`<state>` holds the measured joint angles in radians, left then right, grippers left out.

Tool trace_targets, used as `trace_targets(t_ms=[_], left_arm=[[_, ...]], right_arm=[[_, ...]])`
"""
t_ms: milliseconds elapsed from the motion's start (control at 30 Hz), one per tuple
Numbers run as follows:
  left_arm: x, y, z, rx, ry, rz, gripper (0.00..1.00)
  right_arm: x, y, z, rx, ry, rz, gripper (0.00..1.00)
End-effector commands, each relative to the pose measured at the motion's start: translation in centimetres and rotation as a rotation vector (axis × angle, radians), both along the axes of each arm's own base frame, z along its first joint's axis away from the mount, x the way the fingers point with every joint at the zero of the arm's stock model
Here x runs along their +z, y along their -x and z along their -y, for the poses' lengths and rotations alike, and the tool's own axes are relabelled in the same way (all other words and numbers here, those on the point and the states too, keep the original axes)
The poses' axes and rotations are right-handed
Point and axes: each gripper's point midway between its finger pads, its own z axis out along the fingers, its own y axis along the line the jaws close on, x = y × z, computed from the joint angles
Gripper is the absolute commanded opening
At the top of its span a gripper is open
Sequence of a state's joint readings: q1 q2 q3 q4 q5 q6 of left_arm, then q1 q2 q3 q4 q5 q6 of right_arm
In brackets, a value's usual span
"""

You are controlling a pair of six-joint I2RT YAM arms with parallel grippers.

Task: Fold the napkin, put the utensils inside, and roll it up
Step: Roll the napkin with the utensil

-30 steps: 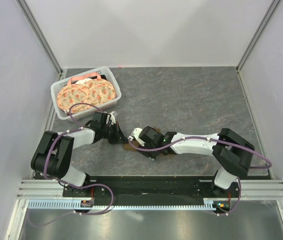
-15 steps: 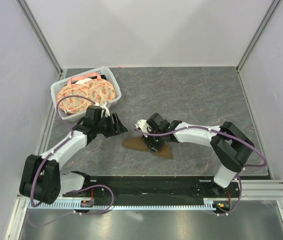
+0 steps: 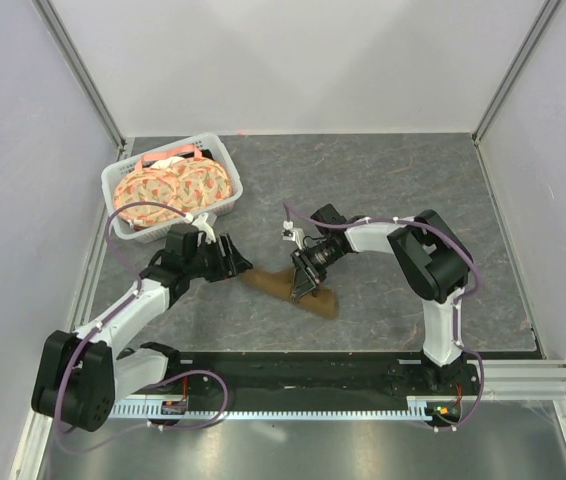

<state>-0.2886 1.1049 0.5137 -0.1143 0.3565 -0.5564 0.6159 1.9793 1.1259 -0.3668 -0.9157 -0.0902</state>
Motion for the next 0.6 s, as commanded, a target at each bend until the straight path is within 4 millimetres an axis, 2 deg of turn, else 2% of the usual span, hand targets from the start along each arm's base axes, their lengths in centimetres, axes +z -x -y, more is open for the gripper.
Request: trace_targets(t_ms=[0, 200, 333, 433, 467, 533, 567], left_arm=[[0.6, -1.0, 0.9, -0.056, 0.028, 0.097, 0.65], [0.3, -1.7, 1.6, -0.088, 0.047, 0.152, 0.65], [-1.1, -1.6, 2.4, -0.126, 0.065, 0.134, 0.62], [-1.5, -1.9, 3.0, -0.16, 0.085, 0.149, 0.53], [-2.3, -1.9, 3.2, -0.164, 0.081, 0.128, 0.46], [-3.1, -2.1, 3.1, -0.161, 0.071, 0.105, 0.4], [-3.6, -2.2, 3.2, -0.164, 0.064, 0.09, 0.3]], right_arm=[[-0.6, 1.1, -0.1, 0.035, -0.085, -0.19, 0.29], [-1.2, 0.0, 0.0, 0.015, -0.109, -0.27, 0.29], [-1.5, -0.5, 0.1, 0.006, -0.103, -0.269, 0.3], [-1.9, -0.5, 0.2, 0.004, -0.084, -0.27, 0.3], [-2.0, -0.5, 0.3, 0.002, -0.078, -0.27, 0.3], [-2.0, -0.5, 0.3, 0.0, -0.067, -0.262, 0.31], [-2.1, -0.6, 0.4, -0.003, -0.054, -0.254, 0.31]])
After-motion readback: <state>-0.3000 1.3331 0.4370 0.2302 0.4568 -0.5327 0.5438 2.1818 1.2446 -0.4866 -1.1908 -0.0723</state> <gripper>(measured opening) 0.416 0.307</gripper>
